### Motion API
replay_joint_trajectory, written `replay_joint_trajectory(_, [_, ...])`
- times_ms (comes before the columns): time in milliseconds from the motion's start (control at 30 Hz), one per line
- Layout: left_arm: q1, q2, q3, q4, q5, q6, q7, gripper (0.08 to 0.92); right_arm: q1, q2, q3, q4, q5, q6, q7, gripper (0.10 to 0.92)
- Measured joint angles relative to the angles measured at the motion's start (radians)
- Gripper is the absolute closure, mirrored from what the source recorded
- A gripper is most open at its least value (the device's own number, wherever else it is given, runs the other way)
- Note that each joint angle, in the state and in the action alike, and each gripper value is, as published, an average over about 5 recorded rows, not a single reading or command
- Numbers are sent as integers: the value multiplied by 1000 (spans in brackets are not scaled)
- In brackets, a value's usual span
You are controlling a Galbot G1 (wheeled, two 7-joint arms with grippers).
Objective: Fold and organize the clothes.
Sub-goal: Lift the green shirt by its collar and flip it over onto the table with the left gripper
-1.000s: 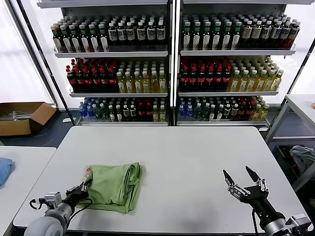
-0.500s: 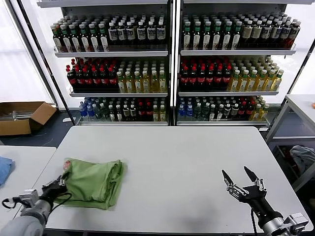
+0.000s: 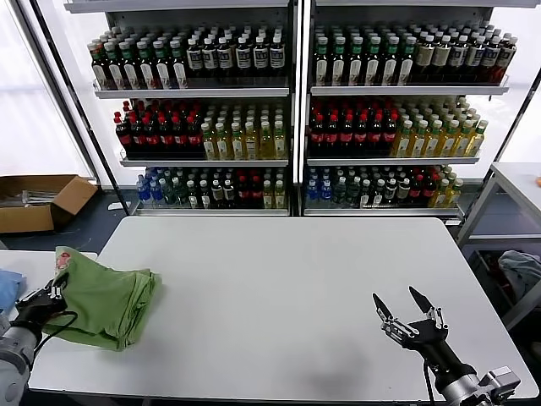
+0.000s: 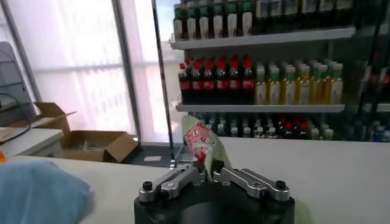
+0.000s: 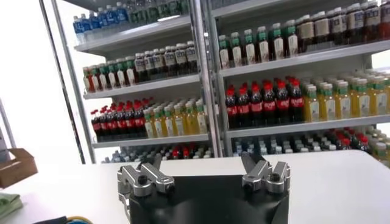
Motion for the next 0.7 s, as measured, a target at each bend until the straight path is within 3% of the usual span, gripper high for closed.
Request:
replay_joint_trajectory(333, [-61, -116, 356, -171, -81, 61, -145, 886, -25, 2, 23, 16, 4, 4, 0, 203])
replay_joint_trajectory(700, [-275, -267, 741, -69, -160, 73, -249, 886, -45, 18, 52, 34, -2, -8, 4, 203])
